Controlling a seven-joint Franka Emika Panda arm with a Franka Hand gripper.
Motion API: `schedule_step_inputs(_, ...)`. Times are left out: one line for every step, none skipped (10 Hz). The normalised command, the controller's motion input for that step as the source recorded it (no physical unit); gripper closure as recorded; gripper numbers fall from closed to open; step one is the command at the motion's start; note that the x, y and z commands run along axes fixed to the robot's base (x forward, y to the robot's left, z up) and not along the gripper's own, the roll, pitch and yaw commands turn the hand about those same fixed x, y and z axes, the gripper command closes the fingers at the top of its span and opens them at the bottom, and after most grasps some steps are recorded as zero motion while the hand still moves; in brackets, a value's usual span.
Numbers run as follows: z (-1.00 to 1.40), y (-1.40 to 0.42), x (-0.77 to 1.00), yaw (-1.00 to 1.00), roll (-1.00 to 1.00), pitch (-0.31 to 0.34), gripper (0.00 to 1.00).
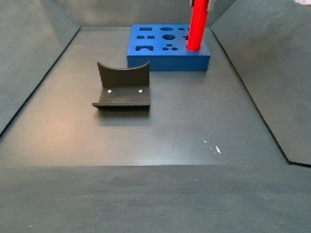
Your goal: Insert the hexagon object.
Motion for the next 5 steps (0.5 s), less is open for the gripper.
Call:
schedule_step_inputs(-0.46, 0.0, 0.01, 0.04, -0.01, -0.069, 1.0)
schedule_step_inputs(-0.55, 0.0, 0.02, 0.0, -0.02, -0.051, 1.0)
schedule_step_inputs(-0.57, 0.0, 0.06, 0.0, 0.0, -0.011, 1.0)
schedule_step_inputs(-0.5, 0.0, 0.08, 0.0, 0.0, 0.0, 1.0)
schedule_step_inputs(-0.2, 0.0, 0.0, -0.01, -0.01, -0.01, 1.0)
